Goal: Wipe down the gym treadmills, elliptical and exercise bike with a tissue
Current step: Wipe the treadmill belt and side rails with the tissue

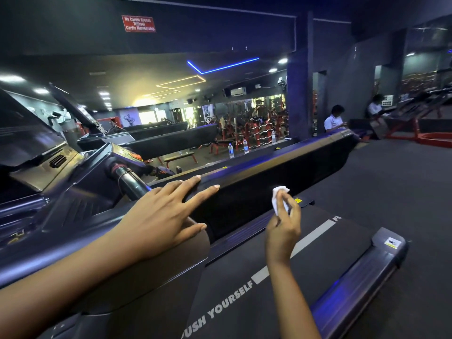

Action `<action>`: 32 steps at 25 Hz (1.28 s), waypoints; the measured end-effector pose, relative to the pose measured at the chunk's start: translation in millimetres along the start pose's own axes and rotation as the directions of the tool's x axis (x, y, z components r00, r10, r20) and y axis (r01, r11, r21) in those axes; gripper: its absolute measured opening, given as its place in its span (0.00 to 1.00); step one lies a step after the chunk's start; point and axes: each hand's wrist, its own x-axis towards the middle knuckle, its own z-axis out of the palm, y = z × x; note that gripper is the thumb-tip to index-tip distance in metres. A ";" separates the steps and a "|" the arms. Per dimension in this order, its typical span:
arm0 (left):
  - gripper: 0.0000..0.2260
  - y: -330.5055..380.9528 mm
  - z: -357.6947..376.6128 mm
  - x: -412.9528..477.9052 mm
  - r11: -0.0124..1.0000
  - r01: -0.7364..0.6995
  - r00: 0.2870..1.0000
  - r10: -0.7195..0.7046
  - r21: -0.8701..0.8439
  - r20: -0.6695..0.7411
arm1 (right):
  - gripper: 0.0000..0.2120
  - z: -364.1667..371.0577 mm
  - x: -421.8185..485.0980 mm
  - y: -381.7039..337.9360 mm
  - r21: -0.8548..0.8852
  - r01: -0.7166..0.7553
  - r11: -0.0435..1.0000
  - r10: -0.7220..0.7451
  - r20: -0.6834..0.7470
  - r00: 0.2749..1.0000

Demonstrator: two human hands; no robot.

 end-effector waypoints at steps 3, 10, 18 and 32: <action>0.30 1.8 5.8 17.1 0.999 0.014 1.000 -0.014 -0.035 0.015 | 0.20 -5.8 7.5 -5.6 0.003 -0.009 1.000 0.009 -0.004 1.000; 0.31 16.7 18.7 56.0 0.991 0.086 0.993 -0.077 -0.105 0.085 | 0.16 8.0 -12.3 -13.3 0.038 0.218 0.975 -0.221 0.080 0.972; 0.31 16.0 29.3 60.5 0.999 0.047 0.999 -0.047 0.013 0.018 | 0.18 1.2 78.0 46.6 -0.012 0.067 0.998 -0.067 -0.016 0.998; 0.30 19.4 24.4 61.5 0.997 0.053 0.999 -0.052 0.052 -0.008 | 0.18 -18.1 173.7 48.6 -0.119 0.583 0.804 -0.484 0.437 0.758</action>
